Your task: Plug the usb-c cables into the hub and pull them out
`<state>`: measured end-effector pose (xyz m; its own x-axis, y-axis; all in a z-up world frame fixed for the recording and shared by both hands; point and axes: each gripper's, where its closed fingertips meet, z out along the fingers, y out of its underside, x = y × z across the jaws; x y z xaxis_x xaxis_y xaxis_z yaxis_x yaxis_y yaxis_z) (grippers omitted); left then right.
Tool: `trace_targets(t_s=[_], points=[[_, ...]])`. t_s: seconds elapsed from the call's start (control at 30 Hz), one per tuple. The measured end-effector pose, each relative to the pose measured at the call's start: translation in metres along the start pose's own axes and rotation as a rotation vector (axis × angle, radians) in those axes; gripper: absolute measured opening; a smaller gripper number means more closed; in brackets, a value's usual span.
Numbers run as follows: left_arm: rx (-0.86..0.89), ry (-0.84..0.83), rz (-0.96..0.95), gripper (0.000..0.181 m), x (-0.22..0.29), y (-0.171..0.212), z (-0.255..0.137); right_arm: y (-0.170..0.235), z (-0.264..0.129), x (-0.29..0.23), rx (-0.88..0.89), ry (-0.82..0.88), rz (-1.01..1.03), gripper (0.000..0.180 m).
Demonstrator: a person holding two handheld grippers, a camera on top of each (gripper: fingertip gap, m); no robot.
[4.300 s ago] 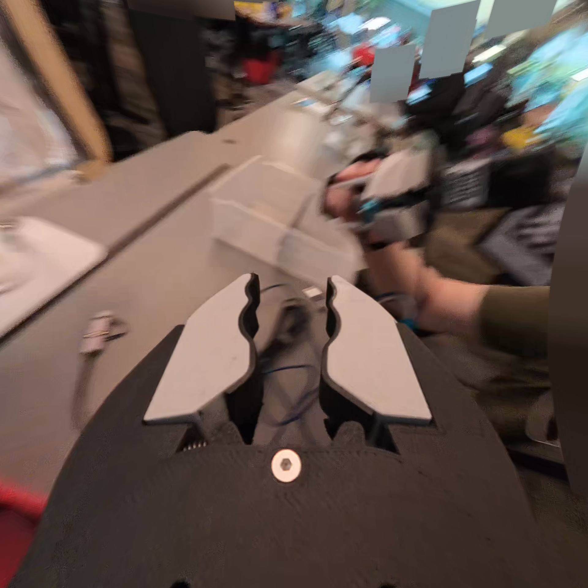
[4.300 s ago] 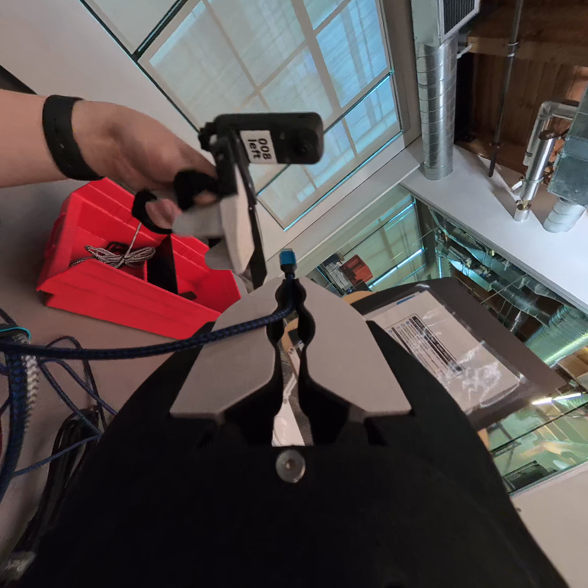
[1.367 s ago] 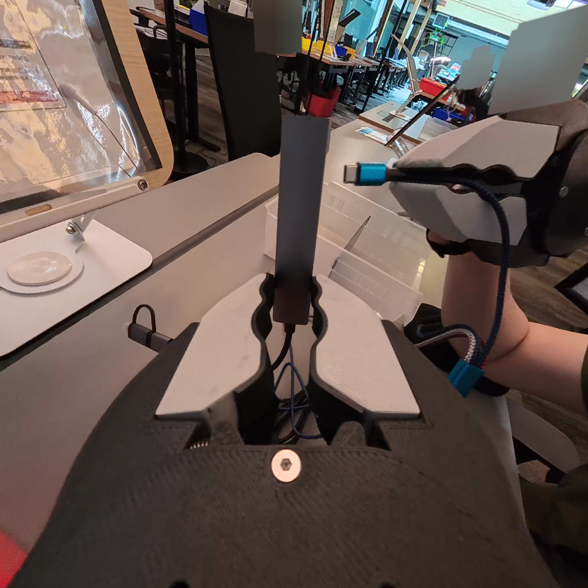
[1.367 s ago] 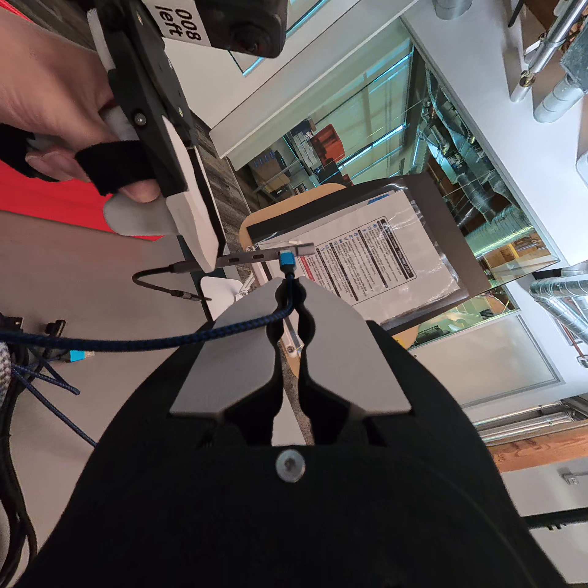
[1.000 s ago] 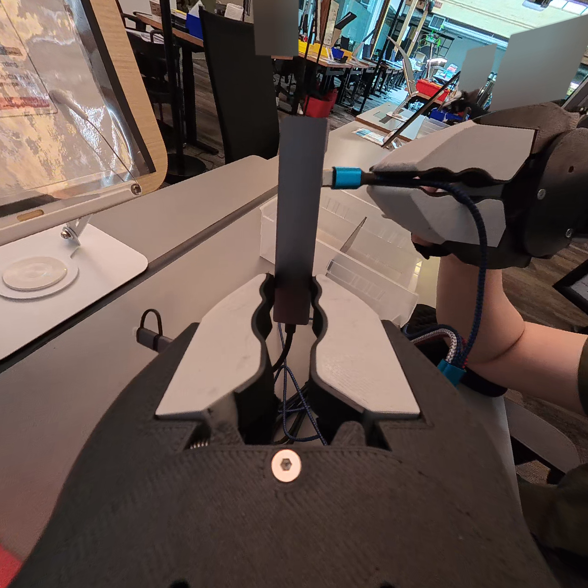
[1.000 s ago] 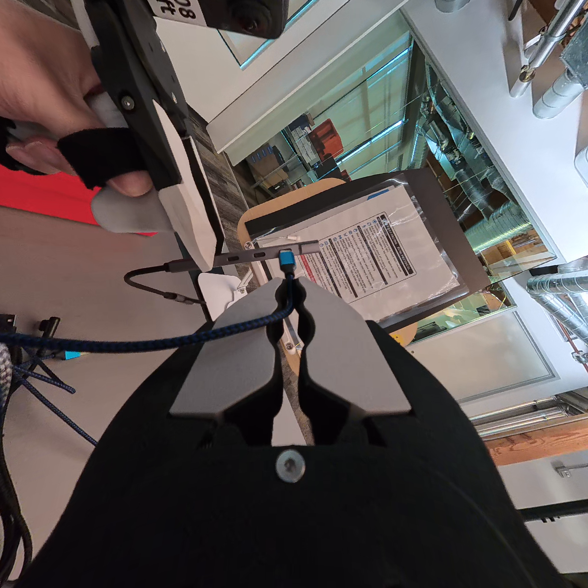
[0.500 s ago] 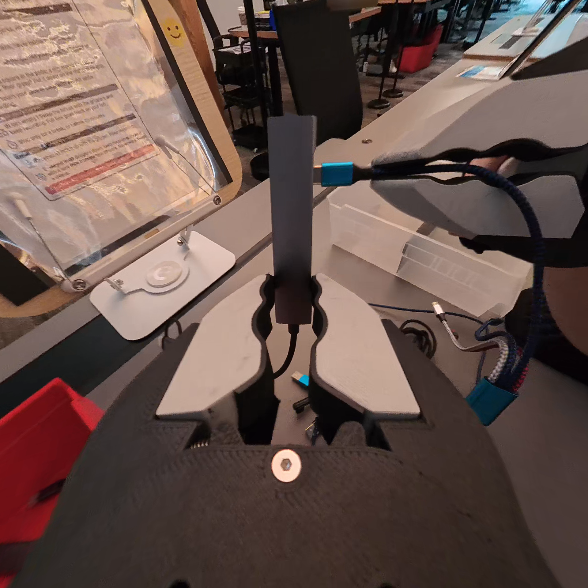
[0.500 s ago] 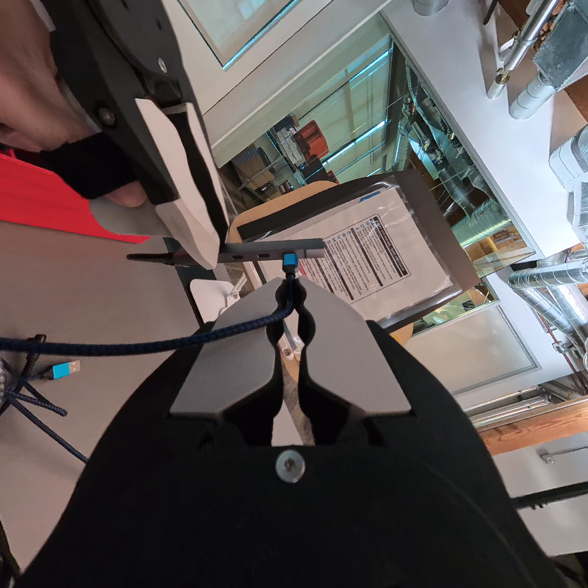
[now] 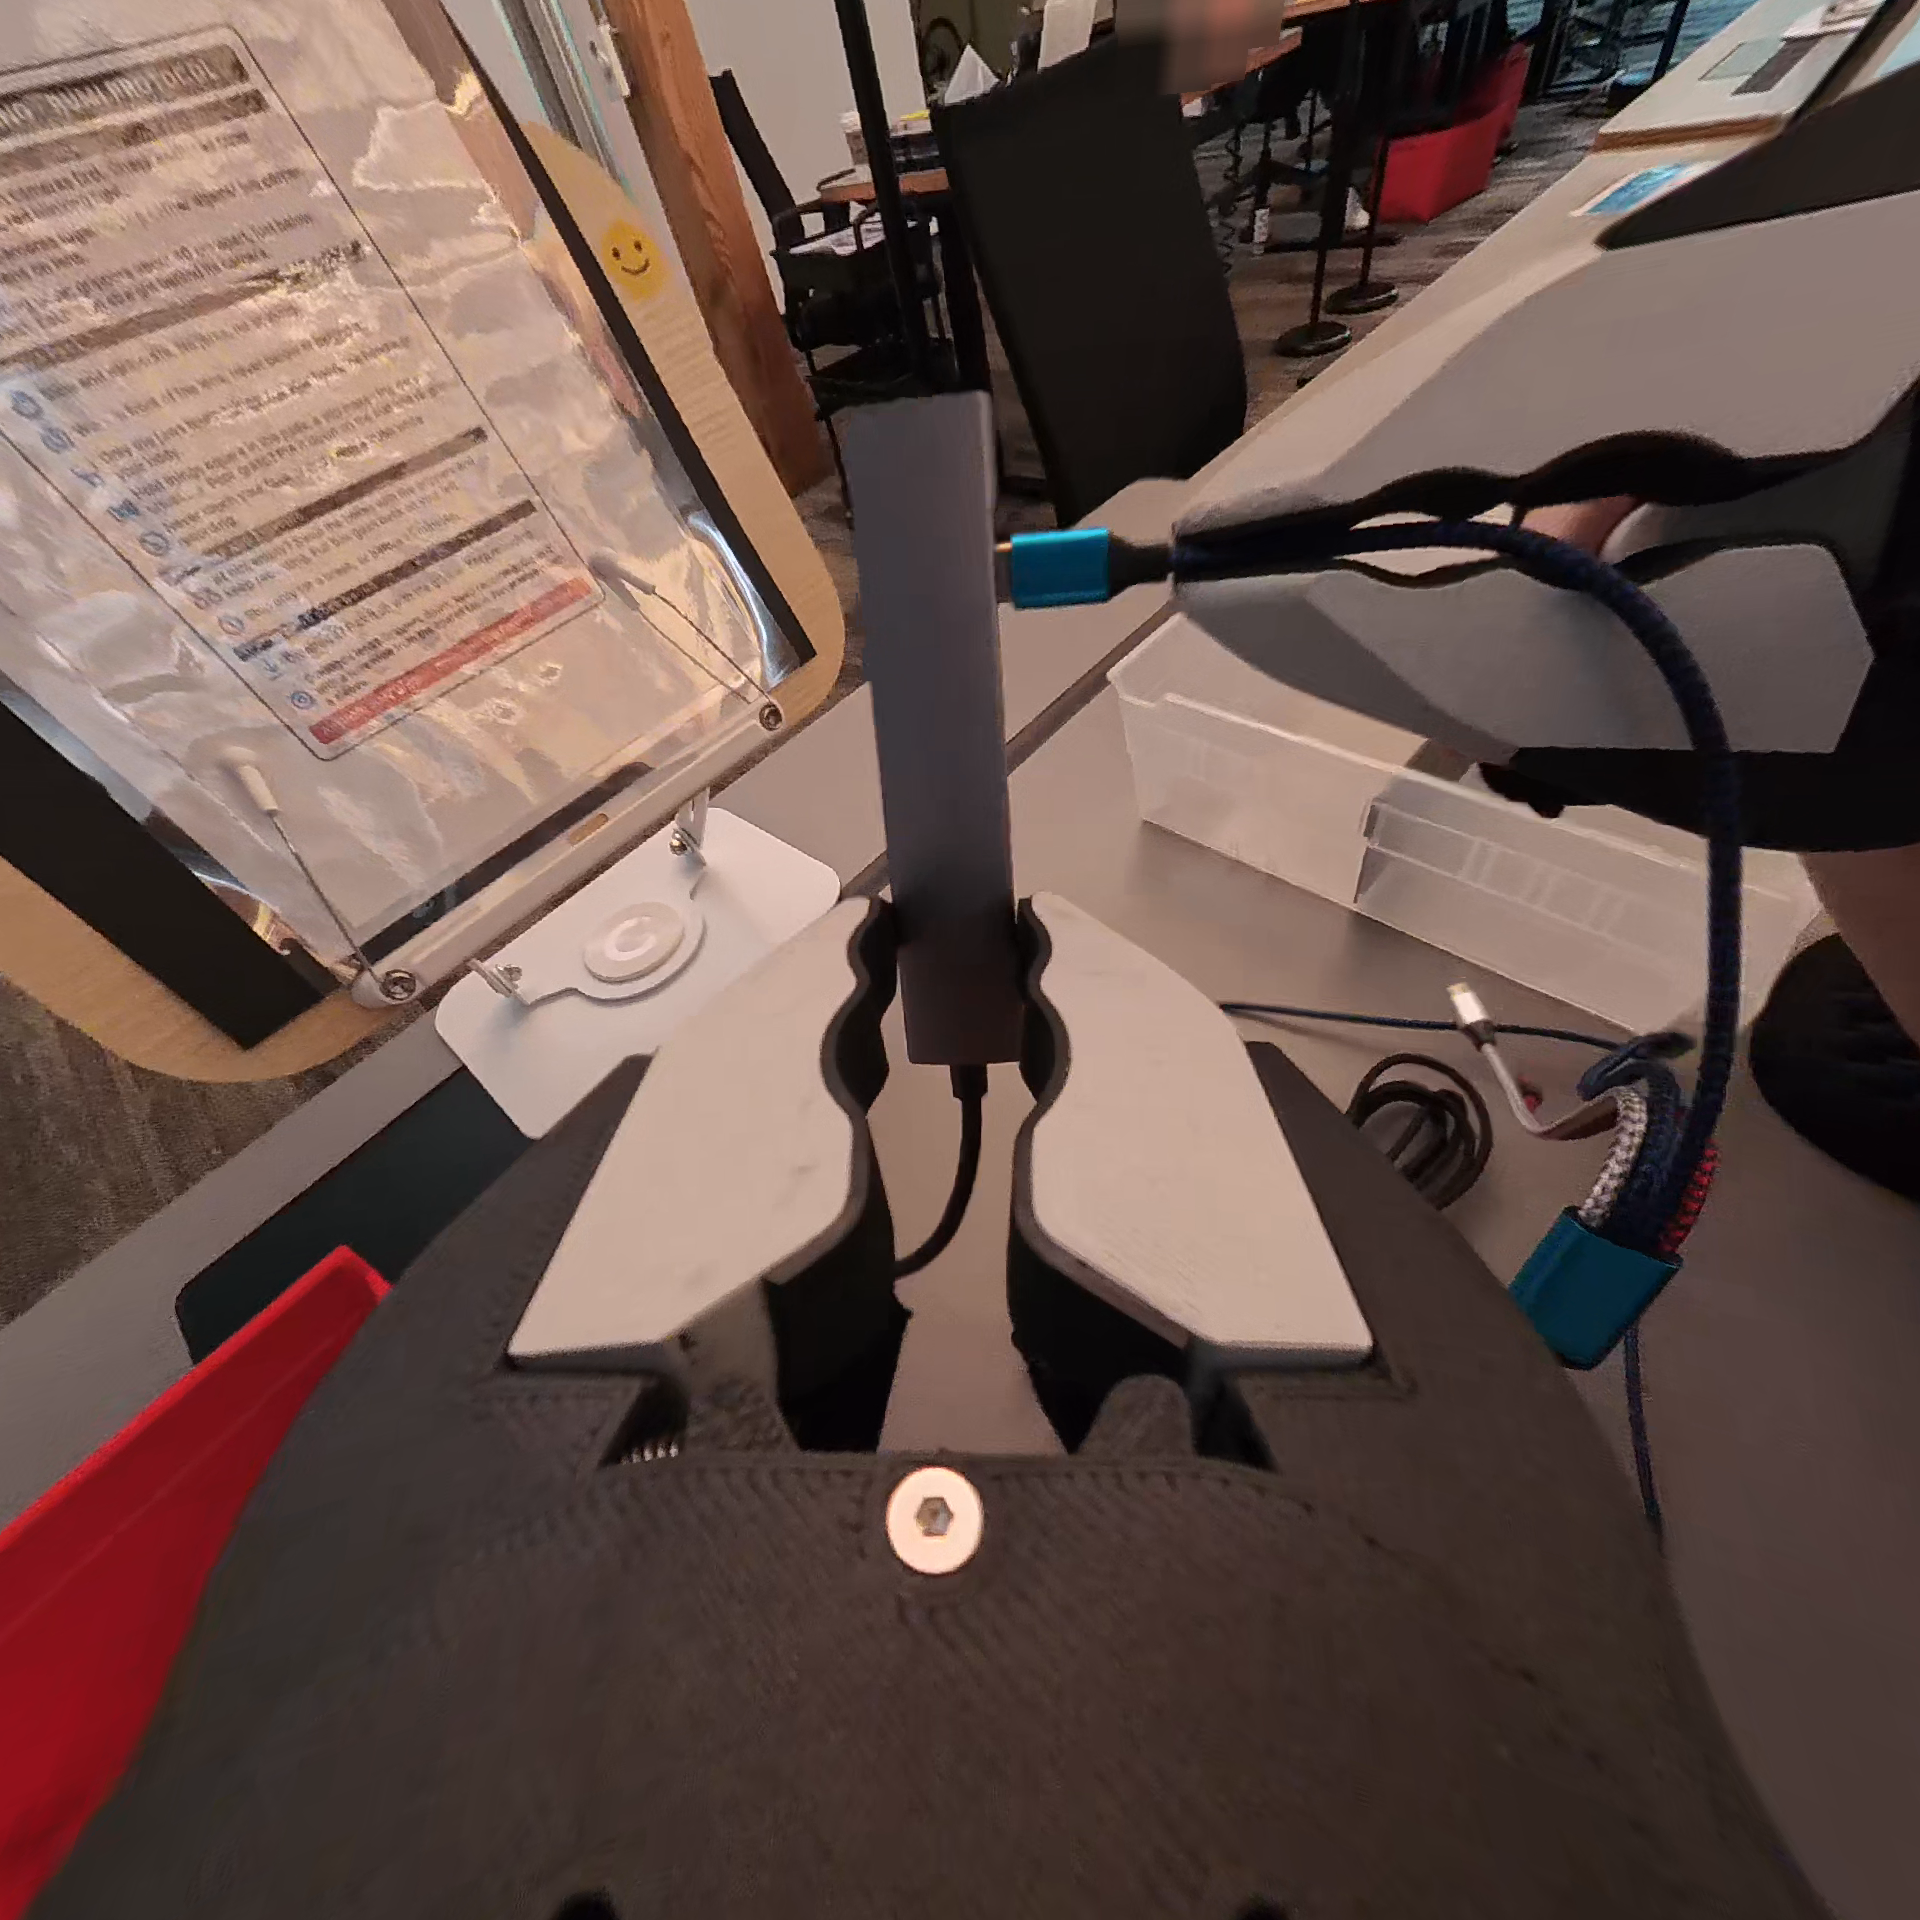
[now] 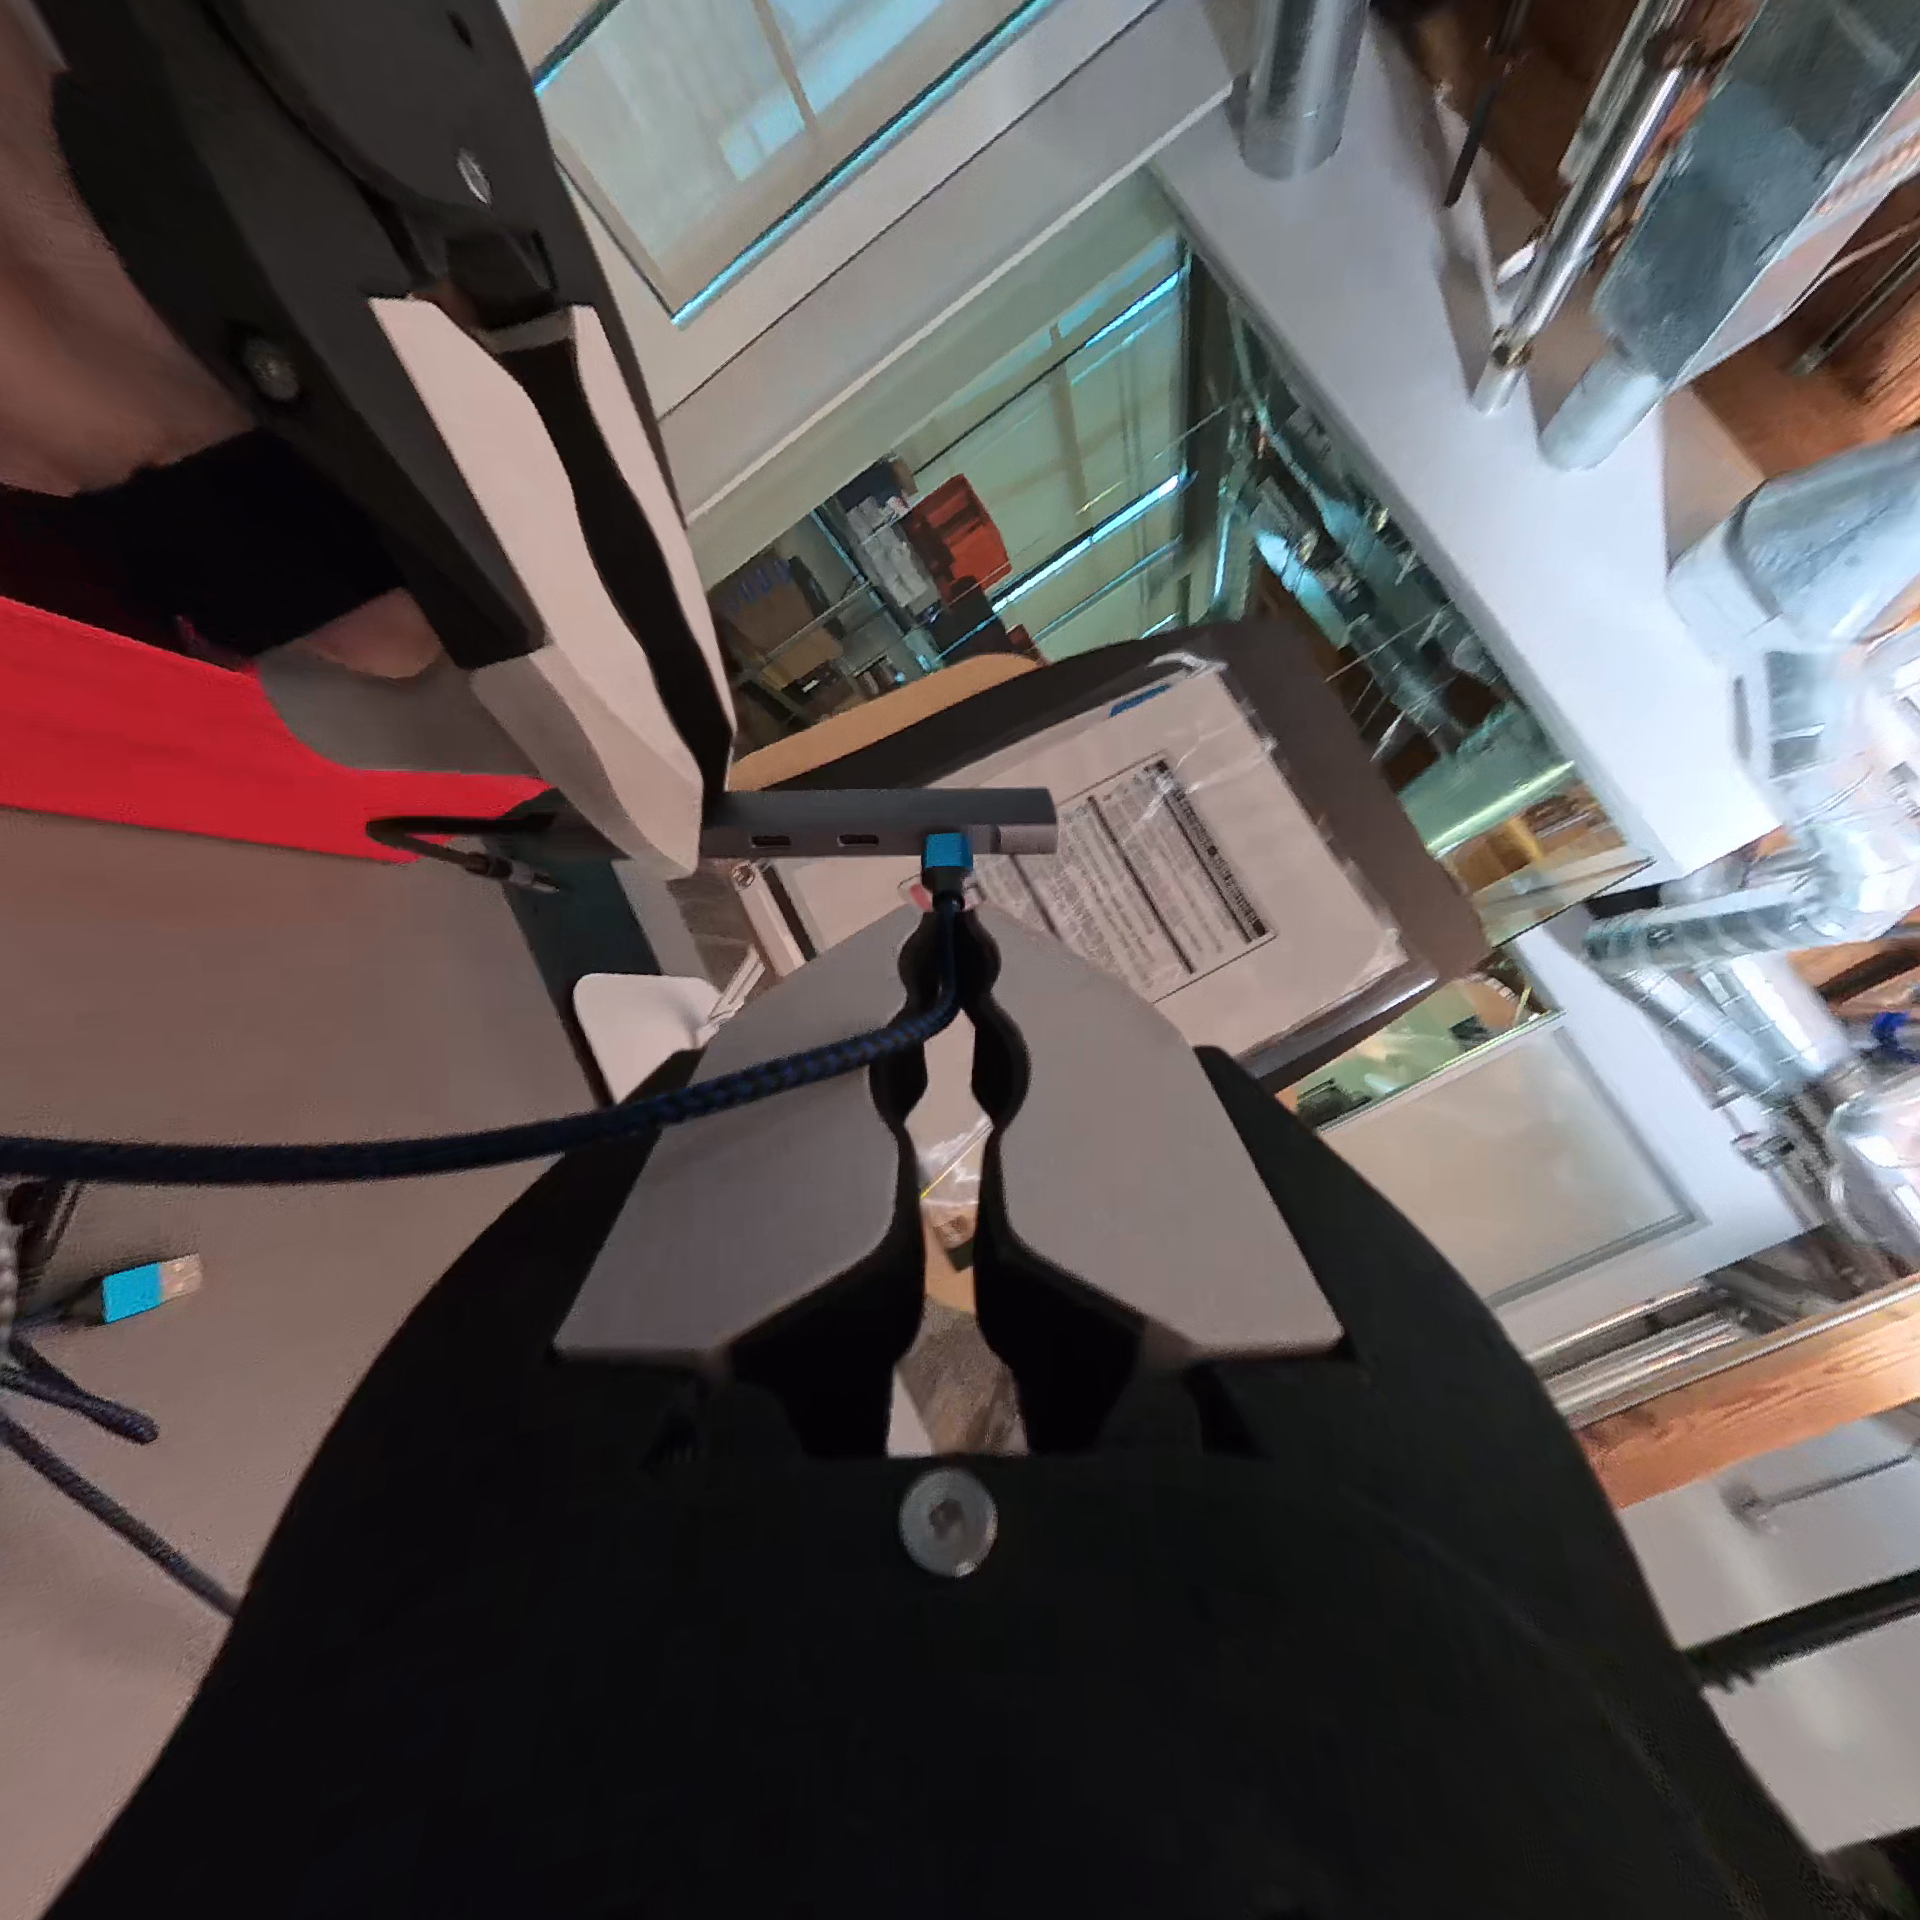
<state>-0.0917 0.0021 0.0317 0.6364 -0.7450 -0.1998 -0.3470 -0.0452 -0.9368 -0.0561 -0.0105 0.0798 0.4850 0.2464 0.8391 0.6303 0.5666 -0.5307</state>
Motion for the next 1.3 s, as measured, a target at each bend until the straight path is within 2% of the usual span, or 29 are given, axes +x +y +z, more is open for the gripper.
trace_targets(t_s=[0.2, 0.27, 0.33, 0.4, 0.53, 0.8, 1.0, 1.13, 1.2, 1.3], points=[[0.11, 0.104, -0.008, 0.025, 0.018, -0.016, -0.006, -0.027, -0.015, 0.005, 0.053, 0.068, -0.158, 0.003], [0.203, 0.105, -0.016, 0.056, 0.02, -0.027, -0.007, -0.033, -0.017, 0.0, 0.061, 0.053, -0.206, 0.003], [0.243, 0.148, -0.001, 0.029, 0.025, -0.024, -0.003, -0.033, -0.016, -0.005, 0.047, 0.047, -0.242, 0.003], [0.194, 0.214, -0.059, 0.028, 0.027, -0.012, 0.007, -0.026, -0.011, -0.014, 0.025, 0.005, -0.26, 0.003], [0.219, 0.343, -0.211, 0.027, 0.028, -0.009, 0.009, -0.018, -0.007, -0.017, 0.023, -0.012, -0.252, 0.003], [0.21, 0.172, -0.074, 0.025, 0.022, -0.011, 0.008, -0.01, -0.009, -0.014, -0.002, -0.105, -0.116, 0.003], [0.115, 0.058, 0.004, 0.025, 0.016, -0.001, 0.012, -0.001, -0.005, -0.019, -0.044, -0.115, -0.151, 0.005], [0.094, 0.034, 0.028, 0.025, 0.013, 0.002, 0.012, 0.002, -0.002, -0.024, -0.062, -0.141, -0.136, 0.014], [0.091, 0.05, 0.029, 0.024, 0.016, 0.0, 0.01, 0.007, 0.001, -0.026, -0.086, -0.153, -0.117, 0.011], [0.082, 0.034, 0.051, 0.024, 0.017, -0.002, 0.008, -0.001, 0.001, -0.025, -0.016, -0.103, -0.156, 0.006]])
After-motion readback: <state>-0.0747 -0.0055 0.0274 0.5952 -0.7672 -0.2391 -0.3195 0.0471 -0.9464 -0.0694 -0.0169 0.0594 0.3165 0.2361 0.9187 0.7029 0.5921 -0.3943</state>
